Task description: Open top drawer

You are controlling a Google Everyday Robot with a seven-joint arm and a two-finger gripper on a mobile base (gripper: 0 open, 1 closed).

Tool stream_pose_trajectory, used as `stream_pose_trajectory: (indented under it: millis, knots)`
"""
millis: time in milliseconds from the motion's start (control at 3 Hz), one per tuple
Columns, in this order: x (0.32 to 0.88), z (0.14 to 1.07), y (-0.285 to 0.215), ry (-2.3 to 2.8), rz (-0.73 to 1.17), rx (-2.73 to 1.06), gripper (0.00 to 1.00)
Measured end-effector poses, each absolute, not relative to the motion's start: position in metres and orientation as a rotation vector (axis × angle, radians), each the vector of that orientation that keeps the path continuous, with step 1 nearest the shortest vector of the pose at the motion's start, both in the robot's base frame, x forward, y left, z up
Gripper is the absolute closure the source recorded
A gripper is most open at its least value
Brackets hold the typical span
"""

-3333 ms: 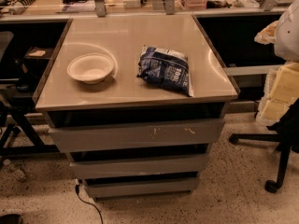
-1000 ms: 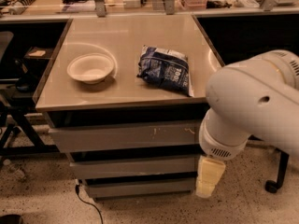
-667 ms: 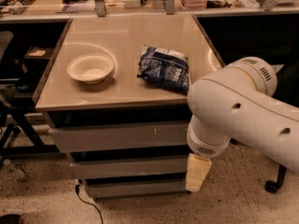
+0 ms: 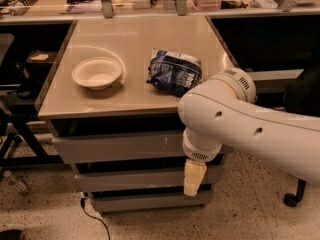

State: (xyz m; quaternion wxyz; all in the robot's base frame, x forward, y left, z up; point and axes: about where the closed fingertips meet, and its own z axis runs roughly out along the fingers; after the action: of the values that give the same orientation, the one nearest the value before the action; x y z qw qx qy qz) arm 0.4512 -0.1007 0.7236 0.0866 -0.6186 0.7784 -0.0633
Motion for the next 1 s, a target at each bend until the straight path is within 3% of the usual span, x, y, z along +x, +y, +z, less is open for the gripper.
stream_pose_trajectory:
  millis: [1000]
  knots:
    - [0.493, 0.686, -0.072, 2.266, -0.162, -1.897, 0.0]
